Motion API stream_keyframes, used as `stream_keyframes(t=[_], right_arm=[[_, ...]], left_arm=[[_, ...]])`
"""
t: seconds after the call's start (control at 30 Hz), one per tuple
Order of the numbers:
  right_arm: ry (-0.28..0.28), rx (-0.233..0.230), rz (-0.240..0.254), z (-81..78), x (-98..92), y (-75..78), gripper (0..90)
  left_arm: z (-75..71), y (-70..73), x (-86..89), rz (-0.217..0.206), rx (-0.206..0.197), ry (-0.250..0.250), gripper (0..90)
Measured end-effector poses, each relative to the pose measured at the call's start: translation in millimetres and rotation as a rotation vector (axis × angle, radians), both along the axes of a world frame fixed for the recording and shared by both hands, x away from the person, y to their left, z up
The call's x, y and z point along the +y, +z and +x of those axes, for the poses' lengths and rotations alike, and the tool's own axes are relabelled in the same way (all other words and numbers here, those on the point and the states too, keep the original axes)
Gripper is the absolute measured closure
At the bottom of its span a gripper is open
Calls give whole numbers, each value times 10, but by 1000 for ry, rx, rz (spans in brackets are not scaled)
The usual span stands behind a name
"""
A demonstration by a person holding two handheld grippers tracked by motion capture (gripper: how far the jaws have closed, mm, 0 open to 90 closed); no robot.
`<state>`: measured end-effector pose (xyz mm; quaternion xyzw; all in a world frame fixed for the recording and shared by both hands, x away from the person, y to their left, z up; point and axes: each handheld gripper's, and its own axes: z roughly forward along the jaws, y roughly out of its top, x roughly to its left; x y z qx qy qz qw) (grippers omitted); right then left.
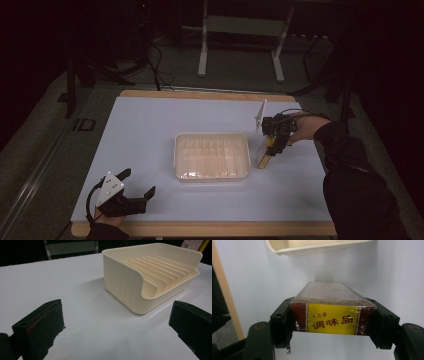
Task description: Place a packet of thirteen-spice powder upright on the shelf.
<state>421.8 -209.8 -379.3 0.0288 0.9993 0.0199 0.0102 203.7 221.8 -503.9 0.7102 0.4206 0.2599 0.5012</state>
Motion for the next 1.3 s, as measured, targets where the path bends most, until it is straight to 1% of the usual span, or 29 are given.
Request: stream_keyframes(t=[0.17,0.23,0.37,0.63,0.73,0.83,0.87,0.93,1.0,1.07,1.13,1.27,1.3], right_arm=[[28,-4,3,-64,-9,91,315],[53,-9,2,-100,-14,129,316],[74,-12,-1,-160,-28,213,316],[102,-13,-32,-248,-20,337,317],[119,-14,-33,-276,-14,392,318],[128,-16,-29,-304,-7,468,318],[126,-24,-27,-310,-4,494,318],[110,-21,-35,-308,5,534,318],[111,-24,-37,-312,8,550,318],[119,-31,-25,-341,29,654,318],[138,-39,0,-360,45,719,318],[157,-42,26,-393,89,803,318],[147,-36,23,-400,102,821,318]], left_arm=[[-8,7,-11,-1,-4,-8,0],[-10,9,-14,-2,-8,-11,0],[-9,8,-13,-1,-9,-13,0],[-9,9,-18,-1,-10,-15,0],[-10,9,-16,-1,-10,-15,0],[-10,9,-16,0,-10,-15,0],[-9,9,-16,0,-11,-14,0],[-9,9,-16,0,-11,-14,0],[-10,11,-15,-2,-12,-14,0],[-11,11,-15,-3,-14,-15,0],[-11,11,-16,-1,-14,-16,0],[-12,11,-17,0,-14,-16,0],[-13,12,-17,-1,-15,-16,0]])
